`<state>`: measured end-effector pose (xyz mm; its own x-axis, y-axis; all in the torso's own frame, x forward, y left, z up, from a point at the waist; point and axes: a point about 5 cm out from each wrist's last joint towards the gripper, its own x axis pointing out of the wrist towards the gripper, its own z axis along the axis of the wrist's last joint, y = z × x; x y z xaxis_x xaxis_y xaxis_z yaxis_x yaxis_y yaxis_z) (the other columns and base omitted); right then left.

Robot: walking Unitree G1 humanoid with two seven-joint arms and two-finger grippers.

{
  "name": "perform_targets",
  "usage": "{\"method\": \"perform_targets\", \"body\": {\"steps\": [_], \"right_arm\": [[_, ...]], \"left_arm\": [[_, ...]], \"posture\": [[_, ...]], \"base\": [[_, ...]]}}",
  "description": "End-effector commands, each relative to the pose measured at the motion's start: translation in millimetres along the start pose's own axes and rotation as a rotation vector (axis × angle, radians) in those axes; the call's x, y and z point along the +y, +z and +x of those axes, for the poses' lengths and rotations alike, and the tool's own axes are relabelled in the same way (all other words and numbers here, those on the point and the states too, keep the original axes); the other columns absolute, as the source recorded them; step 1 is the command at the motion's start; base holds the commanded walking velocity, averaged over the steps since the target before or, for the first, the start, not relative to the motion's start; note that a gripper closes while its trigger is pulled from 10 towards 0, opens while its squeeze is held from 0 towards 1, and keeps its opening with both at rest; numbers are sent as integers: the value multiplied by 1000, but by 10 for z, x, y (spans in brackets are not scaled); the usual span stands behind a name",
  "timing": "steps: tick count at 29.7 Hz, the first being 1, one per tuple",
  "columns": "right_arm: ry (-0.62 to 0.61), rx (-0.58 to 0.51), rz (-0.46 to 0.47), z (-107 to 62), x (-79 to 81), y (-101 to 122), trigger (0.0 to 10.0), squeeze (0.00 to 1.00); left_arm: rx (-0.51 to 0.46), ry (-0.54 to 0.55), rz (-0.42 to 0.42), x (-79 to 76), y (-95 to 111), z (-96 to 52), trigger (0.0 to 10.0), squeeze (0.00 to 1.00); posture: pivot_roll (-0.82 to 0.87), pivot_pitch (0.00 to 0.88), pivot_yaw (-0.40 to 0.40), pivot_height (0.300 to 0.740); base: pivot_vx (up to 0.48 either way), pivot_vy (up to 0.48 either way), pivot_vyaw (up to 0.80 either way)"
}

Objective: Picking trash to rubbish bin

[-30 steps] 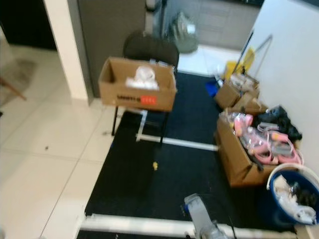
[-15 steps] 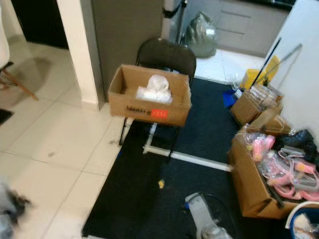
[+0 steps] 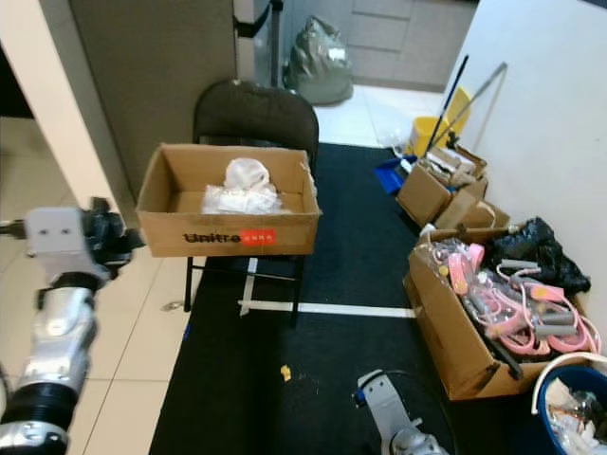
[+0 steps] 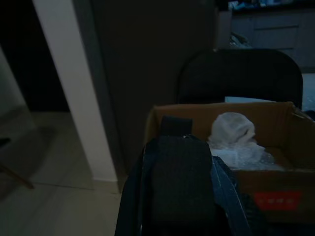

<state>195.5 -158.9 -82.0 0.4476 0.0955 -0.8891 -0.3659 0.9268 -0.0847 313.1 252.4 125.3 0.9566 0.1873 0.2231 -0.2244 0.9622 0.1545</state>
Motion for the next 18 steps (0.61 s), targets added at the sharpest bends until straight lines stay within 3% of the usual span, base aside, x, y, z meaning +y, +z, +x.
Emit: {"method": "perform_targets", "body": {"steps": [1, 7, 18], "right_arm": [[-26, 17, 17, -16, -84, -75, 10000, 0], [-27, 28, 25, -20, -88, -122, 10000, 0], [-25, 29, 27, -18, -75, -127, 10000, 0]], "left_arm": [[40, -45, -12, -161, -77, -50, 10000, 0], [60, -49, -25, -183, -96, -86, 10000, 0], [73, -5, 1, 23, -86, -57, 10000, 0]], "posture": [[223, 29, -53, 740], [218, 31, -50, 740], [218, 30, -47, 740]], "base": [[341, 0, 0], [337, 0, 0], [343, 0, 0]]}}
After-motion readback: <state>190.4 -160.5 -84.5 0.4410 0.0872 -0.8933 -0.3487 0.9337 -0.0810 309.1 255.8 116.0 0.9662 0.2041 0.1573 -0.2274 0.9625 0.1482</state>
